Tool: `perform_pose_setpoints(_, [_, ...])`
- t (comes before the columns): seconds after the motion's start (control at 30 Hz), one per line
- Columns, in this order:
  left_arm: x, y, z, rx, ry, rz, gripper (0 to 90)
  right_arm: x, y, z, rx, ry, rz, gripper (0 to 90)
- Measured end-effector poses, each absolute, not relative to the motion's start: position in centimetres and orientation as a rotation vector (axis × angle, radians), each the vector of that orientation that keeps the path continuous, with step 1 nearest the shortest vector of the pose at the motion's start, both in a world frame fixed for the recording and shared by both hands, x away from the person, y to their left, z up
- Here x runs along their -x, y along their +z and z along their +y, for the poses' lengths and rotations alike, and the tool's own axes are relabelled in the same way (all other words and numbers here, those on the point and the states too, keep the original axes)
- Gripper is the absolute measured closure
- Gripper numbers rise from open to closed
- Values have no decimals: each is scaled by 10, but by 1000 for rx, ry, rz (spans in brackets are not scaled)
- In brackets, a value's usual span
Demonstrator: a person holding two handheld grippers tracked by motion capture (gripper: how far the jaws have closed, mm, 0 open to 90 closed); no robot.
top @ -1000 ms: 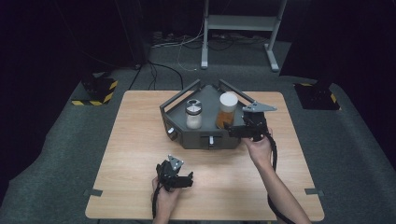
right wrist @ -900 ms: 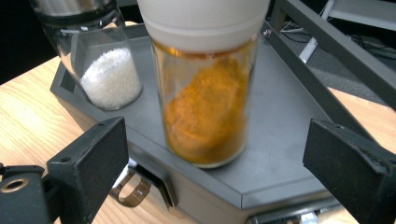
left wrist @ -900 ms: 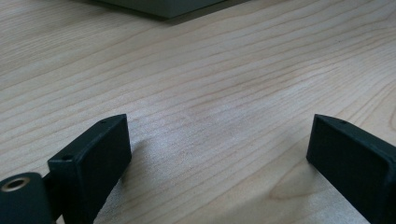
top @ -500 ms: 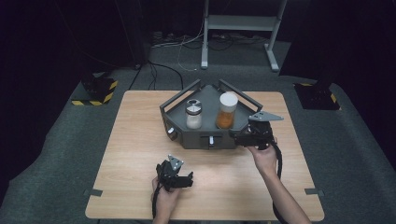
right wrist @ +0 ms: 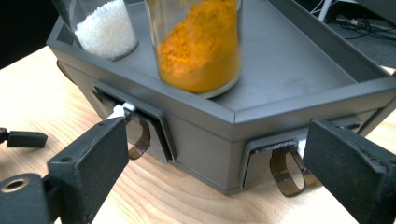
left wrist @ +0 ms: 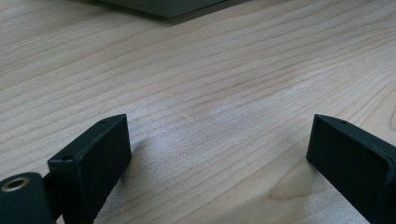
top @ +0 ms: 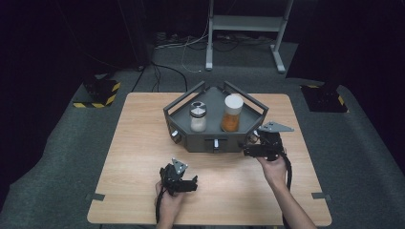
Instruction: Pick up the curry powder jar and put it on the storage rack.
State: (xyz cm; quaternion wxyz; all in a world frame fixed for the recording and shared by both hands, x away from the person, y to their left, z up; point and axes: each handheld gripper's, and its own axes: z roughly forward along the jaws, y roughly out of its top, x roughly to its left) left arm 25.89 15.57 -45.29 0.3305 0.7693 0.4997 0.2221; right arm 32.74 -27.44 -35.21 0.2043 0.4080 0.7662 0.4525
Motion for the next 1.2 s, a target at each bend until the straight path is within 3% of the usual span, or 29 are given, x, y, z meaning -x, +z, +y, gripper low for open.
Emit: perform_pose_setpoints(1.2, [-259, -453, 156, -2011, 581, 1306, 65, -302, -409, -283, -1249, 1162, 2176, 66])
